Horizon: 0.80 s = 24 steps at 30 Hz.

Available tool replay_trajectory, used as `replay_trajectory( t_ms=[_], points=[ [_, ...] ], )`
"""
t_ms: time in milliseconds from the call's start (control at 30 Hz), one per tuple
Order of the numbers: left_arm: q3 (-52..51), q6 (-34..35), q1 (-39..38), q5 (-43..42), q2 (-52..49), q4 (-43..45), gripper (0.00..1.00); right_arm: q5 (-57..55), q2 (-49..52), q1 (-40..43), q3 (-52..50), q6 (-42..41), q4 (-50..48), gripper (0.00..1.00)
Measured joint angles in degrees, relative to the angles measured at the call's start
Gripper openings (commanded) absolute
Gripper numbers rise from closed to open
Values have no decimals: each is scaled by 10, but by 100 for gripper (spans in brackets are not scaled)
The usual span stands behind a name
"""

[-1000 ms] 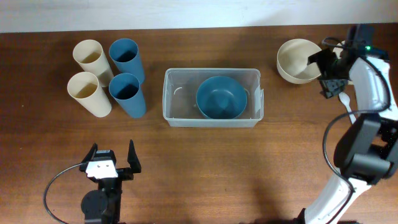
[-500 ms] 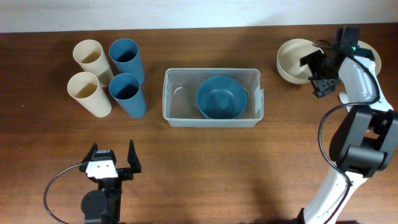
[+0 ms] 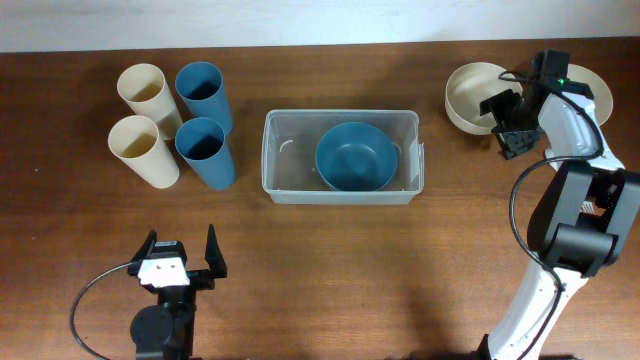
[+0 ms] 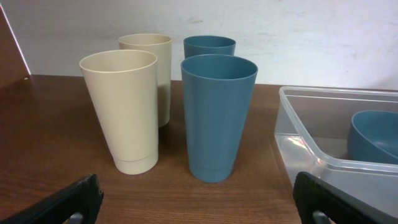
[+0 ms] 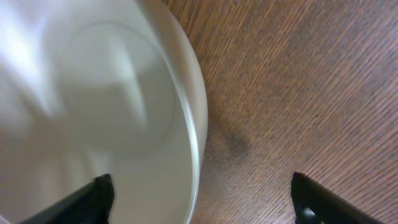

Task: Pack container
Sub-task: 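Grasp the rim of the back-left beige bowl with the right gripper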

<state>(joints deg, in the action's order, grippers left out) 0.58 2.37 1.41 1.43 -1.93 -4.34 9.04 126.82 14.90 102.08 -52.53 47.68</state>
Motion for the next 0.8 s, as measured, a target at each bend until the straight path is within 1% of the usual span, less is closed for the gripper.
replay_trajectory(
  t_ms=[67, 133, 667, 767, 800],
  points=[
    [0, 0, 0, 0, 0, 0, 100, -2, 0, 0, 0, -1, 0, 70],
    [0, 0, 0, 0, 0, 0, 100, -4, 0, 0, 0, -2, 0, 68],
    [0, 0, 0, 0, 0, 0, 100, -21, 12, 0, 0, -2, -6, 68],
    [0, 0, 0, 0, 0, 0, 100, -21, 26, 0, 0, -2, -6, 64],
    [0, 0, 0, 0, 0, 0, 100, -21, 29, 0, 0, -2, -6, 61]
  ],
)
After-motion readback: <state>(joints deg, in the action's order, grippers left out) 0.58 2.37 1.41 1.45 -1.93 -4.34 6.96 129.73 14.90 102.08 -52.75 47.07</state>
